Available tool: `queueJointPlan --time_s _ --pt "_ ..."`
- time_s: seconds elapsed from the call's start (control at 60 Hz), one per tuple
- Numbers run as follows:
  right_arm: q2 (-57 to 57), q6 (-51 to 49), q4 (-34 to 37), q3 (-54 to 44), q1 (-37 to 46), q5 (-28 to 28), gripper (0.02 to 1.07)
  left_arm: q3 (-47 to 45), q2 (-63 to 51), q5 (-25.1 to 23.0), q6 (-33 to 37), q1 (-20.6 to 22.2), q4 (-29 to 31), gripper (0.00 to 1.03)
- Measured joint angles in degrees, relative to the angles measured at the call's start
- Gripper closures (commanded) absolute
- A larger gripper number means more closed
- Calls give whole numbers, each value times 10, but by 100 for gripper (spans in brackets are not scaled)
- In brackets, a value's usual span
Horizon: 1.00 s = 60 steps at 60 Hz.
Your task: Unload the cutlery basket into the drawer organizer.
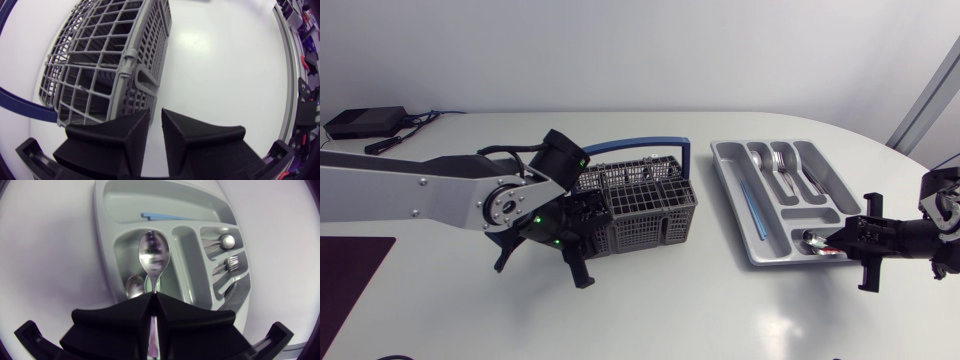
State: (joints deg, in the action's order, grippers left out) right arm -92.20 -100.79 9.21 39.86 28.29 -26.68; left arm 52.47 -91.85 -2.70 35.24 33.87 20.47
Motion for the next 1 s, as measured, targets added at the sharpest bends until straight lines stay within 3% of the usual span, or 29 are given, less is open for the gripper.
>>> queueJointPlan --time_s 0.267,0.733,0.817,0.867,0.933,1.0 --pt "-10 0 -33 0 -13 15 95 0 -13 5 20 -46 -16 86" --pt "-20 -16 -75 0 -26 45 95 -11 -11 17 30 -80 -21 85" --pt "-21 -27 -77 0 -28 56 93 -28 5 17 30 -80 -21 74" --pt "-21 -33 -77 0 -28 60 78 -39 23 17 30 -80 -20 64" --pt "-20 -35 -77 0 -28 67 42 -48 50 17 30 -80 -19 51" --pt "-15 -39 -67 -3 -28 73 23 -50 75 17 30 -80 -13 35"
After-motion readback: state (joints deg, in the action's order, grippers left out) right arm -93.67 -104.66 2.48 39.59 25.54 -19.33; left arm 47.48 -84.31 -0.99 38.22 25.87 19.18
